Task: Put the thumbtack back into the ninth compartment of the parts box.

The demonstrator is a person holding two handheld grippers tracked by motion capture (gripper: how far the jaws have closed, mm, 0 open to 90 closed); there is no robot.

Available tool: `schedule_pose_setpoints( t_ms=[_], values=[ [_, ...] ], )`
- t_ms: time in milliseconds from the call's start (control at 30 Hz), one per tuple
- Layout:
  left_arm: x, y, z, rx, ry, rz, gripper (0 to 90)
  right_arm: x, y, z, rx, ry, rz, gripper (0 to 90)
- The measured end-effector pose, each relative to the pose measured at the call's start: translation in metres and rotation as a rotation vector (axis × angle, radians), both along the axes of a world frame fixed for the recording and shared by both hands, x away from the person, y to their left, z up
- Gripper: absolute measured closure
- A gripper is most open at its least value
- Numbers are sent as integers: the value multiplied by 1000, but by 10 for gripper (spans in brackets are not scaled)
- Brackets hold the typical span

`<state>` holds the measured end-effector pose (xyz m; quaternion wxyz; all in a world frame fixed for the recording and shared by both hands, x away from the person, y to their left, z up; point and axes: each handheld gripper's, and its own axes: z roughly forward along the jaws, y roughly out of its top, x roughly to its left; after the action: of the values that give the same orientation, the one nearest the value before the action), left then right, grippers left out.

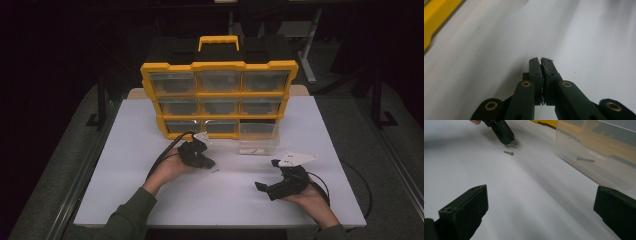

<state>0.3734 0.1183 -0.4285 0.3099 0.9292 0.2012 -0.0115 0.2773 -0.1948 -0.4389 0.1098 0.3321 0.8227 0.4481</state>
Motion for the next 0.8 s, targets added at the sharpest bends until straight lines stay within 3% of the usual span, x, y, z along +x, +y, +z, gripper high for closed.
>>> schedule_pose_setpoints(
  t_ms=[233, 800],
  values=[
    [4, -2, 15, -32, -15, -9, 876, 0, 0, 0, 2, -1, -2, 0],
    [16, -16, 55, -63, -52, -50, 876, 0, 0, 0, 2, -2, -2, 0]
  ],
)
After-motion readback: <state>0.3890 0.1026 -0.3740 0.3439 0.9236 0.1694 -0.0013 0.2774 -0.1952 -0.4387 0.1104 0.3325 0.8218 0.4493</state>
